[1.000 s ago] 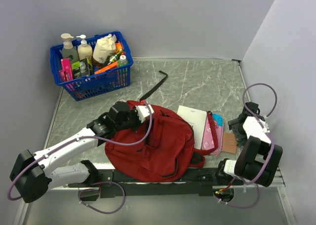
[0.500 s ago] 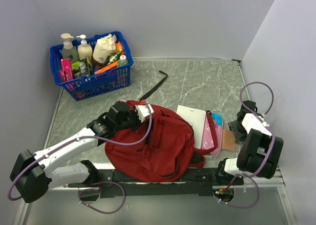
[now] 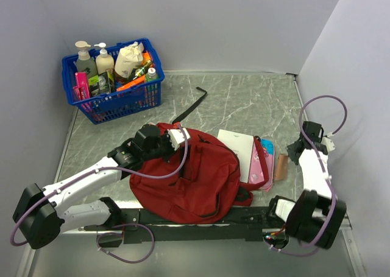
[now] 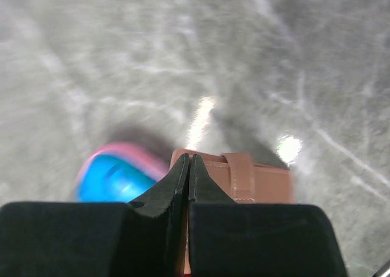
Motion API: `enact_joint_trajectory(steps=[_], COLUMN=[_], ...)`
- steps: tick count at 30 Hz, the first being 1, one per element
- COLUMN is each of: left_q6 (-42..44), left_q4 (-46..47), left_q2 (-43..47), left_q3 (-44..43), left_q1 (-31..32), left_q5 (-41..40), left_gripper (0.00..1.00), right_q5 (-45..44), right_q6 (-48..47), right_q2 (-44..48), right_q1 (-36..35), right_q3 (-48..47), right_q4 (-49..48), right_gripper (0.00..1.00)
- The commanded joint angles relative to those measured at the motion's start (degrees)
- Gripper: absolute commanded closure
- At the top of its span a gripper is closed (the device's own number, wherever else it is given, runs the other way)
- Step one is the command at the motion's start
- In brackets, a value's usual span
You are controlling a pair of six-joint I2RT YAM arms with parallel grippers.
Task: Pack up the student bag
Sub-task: Pick up the personal item from the center of the board.
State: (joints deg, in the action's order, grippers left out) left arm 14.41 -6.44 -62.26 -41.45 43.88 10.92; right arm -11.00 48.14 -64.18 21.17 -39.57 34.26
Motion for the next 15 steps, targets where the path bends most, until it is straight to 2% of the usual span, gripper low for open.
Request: enact_joint_trajectory(steps=[1, 8, 15], left_q6=[1.67, -1.40, -2.28], left_q4=[7.48, 8.37, 9.95], left_q2=[0.65, 0.91, 1.35], left_q3=[-0.56, -0.03, 0.85], left_q1=[-0.37, -0.46, -0.55], left_q5=[0.60, -0.11, -0.46], left_gripper=[0.99, 0.99, 0.99], right_q5=[6.68, 4.59, 4.06], right_q6=[0.29, 5.38, 6.26], right_q2=[9.31, 14.26, 14.26], right_q1=[-5.14, -24.30, -35.91], right_q3=[-0.94, -9.71, -19.92], right_q4=[-0.42, 4.32, 5.38], right_gripper=[1.00, 1.00, 1.00])
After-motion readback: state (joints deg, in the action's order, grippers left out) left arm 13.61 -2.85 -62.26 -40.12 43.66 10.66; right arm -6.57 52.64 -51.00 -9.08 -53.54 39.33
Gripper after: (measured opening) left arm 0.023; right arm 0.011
